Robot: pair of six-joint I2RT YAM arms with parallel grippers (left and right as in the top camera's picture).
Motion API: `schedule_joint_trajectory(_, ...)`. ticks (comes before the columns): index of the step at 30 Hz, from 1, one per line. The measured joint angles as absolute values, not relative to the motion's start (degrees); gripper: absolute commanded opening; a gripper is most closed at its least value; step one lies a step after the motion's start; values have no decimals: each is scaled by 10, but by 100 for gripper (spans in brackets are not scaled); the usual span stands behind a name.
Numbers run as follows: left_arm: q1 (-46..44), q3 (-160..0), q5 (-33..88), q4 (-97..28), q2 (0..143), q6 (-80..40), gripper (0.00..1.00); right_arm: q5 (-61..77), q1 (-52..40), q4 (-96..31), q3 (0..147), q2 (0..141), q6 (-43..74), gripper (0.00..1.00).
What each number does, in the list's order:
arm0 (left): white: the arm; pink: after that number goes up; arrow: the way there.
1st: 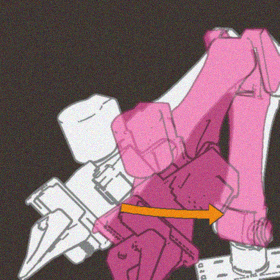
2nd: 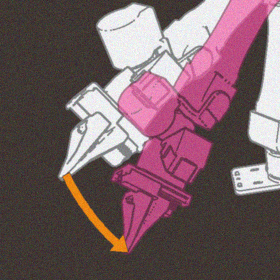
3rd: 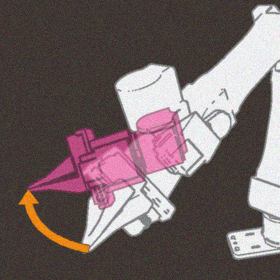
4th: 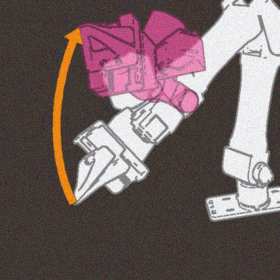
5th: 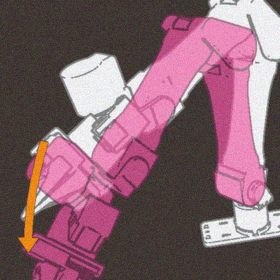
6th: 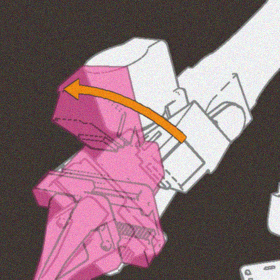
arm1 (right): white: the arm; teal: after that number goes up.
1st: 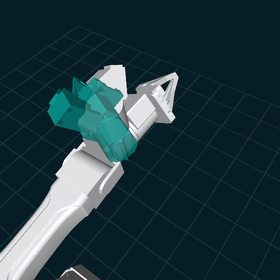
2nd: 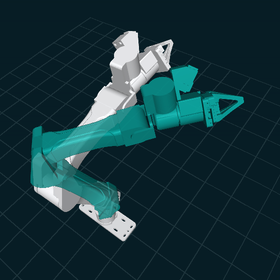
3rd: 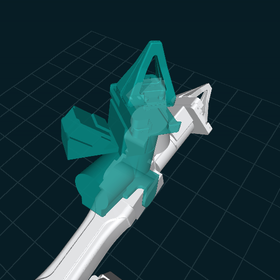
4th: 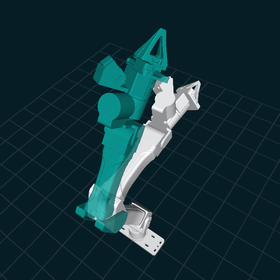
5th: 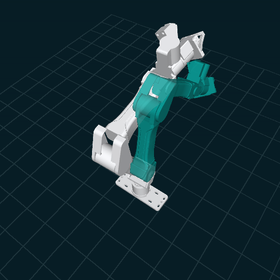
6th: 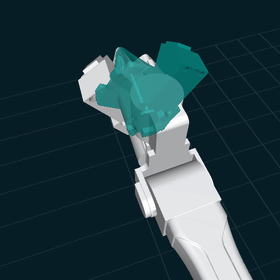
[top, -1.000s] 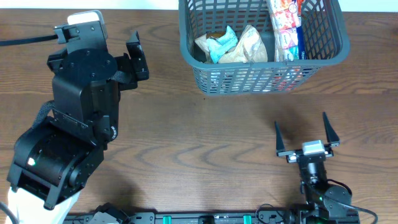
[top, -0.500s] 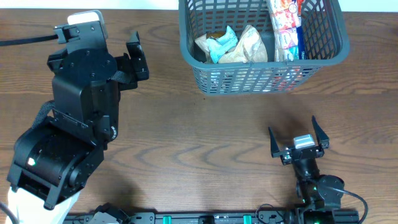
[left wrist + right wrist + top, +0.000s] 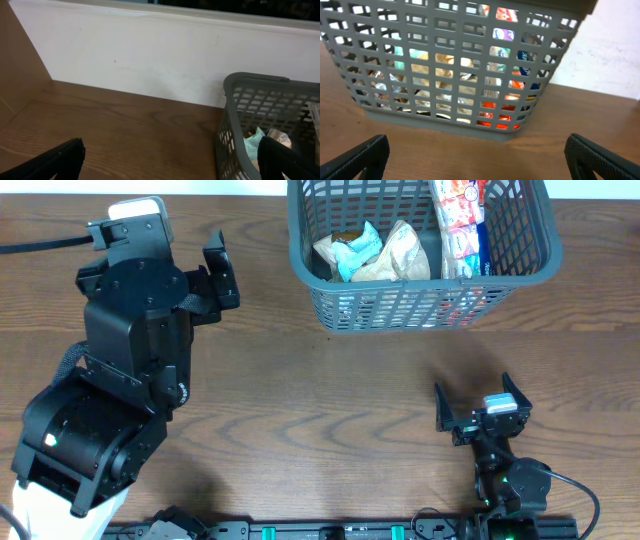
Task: Pack container
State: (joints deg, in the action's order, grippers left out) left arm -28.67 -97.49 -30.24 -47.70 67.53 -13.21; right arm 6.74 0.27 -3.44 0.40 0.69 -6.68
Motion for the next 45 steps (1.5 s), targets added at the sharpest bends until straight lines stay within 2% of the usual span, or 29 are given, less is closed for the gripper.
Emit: schedule_joint_trajectory(45,-287,-975,-302,-481,675,-132,99,54,3,-36,4,7,-57,99)
